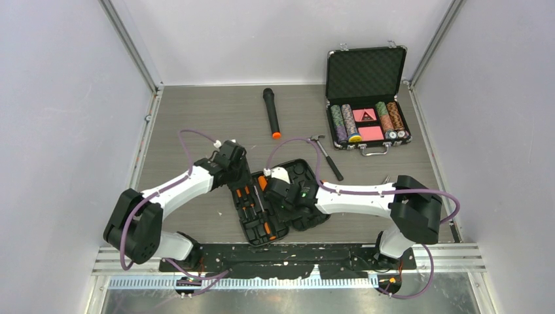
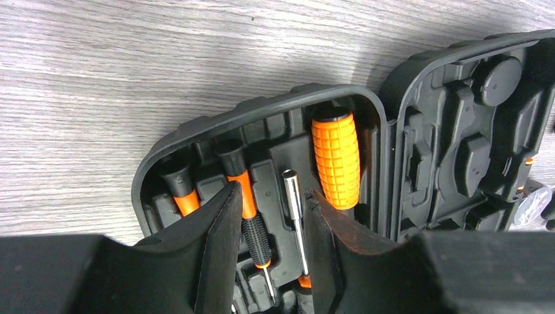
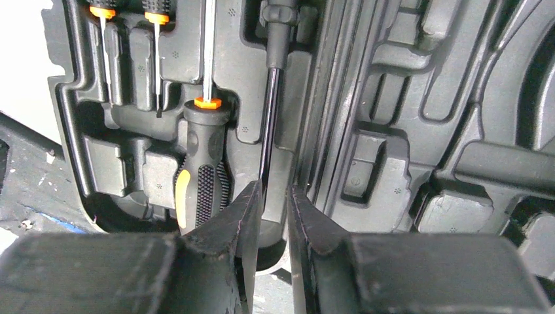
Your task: Pack the tool kit
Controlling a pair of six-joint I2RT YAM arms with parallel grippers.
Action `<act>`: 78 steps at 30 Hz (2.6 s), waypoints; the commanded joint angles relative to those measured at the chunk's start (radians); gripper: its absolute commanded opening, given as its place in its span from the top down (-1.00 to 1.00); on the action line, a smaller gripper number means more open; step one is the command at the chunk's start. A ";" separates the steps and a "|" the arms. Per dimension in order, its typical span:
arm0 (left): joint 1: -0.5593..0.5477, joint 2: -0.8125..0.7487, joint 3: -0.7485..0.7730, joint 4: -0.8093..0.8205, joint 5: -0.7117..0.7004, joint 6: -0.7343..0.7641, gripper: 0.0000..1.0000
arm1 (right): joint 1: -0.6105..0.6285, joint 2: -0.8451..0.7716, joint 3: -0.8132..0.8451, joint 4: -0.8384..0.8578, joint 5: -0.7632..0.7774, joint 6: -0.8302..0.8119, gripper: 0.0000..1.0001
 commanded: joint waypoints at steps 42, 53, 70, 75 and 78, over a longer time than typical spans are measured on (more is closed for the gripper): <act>0.001 -0.020 0.010 0.069 0.090 -0.028 0.27 | -0.006 0.133 0.165 -0.102 0.035 0.122 0.69; 0.000 0.021 0.087 0.067 0.127 -0.039 0.39 | -0.005 -0.034 0.020 0.026 0.048 0.136 0.31; -0.029 0.183 0.189 0.022 0.136 -0.041 0.74 | -0.006 -0.015 -0.002 0.066 -0.006 0.109 0.64; -0.030 0.236 0.214 -0.008 0.148 -0.026 0.83 | -0.006 0.002 0.003 0.045 -0.005 0.109 0.65; -0.029 0.249 0.208 -0.012 0.146 -0.026 0.85 | -0.008 0.019 0.007 0.028 -0.004 0.110 0.68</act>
